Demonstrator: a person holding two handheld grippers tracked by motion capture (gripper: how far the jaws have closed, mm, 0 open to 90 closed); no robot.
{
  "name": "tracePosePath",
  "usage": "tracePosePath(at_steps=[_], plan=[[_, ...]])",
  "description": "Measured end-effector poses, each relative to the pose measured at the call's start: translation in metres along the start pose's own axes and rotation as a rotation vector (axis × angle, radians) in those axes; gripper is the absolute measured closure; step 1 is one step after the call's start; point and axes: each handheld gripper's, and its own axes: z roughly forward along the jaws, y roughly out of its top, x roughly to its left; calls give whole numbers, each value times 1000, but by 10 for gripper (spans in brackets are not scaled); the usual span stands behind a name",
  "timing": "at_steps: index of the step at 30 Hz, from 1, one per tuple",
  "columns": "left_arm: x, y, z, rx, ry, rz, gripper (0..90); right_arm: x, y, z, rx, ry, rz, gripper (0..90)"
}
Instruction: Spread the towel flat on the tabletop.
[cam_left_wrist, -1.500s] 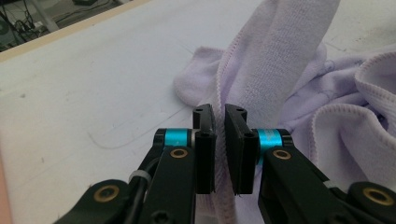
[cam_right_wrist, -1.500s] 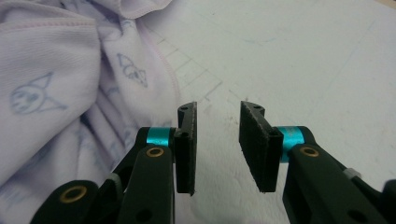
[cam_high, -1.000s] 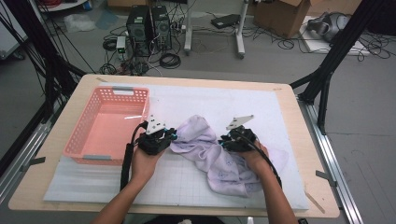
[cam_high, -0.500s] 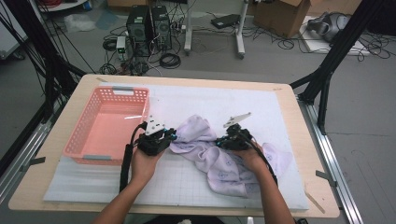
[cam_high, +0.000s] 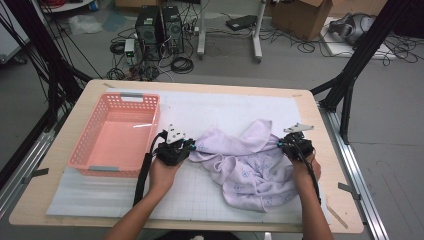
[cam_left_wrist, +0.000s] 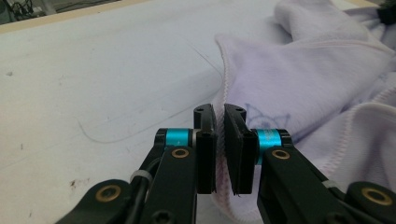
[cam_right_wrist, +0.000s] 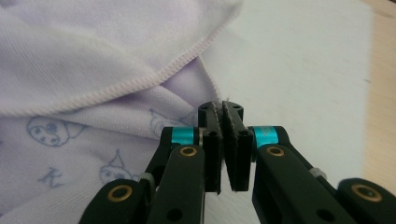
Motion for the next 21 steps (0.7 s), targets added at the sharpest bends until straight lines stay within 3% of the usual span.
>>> tracePosePath(at_steps=[3,5,7,11,13,14,16,19,21], plan=[[3,5,12,4,9,-35,827,-11,-6,-3,8,-69,41,865],[4,10,20,0,28,-40,827,-18,-9,-4,3,-69,76,864],[6,15,28,11,46,-41,827,-20,-10,-5,-6,-83,83,863],[11,21,38,0,73,-96,784,-19,-8,-10,-57,-140,89,860],[13,20,39,-10,39,-125,613,-20,-9,-8,-63,-98,102,842],[12,21,37,-3,14,-120,526,-19,-9,-8,-68,-79,106,817],[6,22,32,-9,-27,-73,415,-20,-11,-13,-112,-52,129,690],[-7,26,23,-45,-93,-33,384,-23,-15,-24,-188,28,211,575],[-17,28,17,-67,-158,-14,388,-23,-18,-32,-227,79,225,534]])
